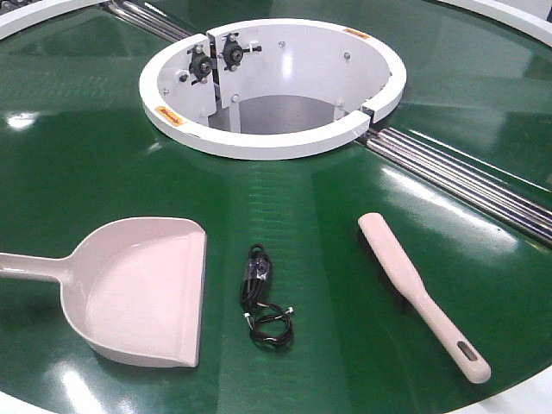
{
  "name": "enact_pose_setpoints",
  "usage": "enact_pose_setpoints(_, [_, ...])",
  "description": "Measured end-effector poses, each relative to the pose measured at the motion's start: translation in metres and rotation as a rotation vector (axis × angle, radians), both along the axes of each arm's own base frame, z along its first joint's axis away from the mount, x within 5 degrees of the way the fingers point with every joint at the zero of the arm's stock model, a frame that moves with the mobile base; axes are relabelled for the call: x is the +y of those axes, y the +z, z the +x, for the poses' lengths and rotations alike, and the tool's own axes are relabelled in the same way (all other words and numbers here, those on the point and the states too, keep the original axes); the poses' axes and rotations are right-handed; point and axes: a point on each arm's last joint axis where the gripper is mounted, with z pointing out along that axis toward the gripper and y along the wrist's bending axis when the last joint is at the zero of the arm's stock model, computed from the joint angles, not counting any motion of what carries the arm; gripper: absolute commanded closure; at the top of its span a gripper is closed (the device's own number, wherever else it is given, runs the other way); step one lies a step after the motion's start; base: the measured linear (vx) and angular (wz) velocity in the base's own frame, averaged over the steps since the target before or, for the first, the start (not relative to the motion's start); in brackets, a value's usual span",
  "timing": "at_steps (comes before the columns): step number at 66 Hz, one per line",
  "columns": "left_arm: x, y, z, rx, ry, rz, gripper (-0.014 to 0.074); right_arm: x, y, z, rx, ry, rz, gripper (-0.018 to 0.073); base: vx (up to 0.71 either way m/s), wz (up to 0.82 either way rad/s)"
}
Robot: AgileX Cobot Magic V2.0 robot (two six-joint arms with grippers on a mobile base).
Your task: Clean and inspect green conveyor with broom and dustpan
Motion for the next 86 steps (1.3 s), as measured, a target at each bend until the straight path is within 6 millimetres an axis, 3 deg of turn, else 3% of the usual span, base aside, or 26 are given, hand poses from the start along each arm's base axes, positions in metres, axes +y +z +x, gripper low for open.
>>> enact_pose_setpoints(73, [0.000,0.000,0.000,-0.001,0.000,0.000,0.0603,0.000,0.000,0.000,0.000,0.000,0.000,0.0568,0.00,0.00])
enact_pose_setpoints(86, [0.001,0.014,-0.001,-0.143,0.008,-0.090,0.0603,0.000,0.000,0.000,0.000,0.000,0.000,0.0568,0.00,0.00])
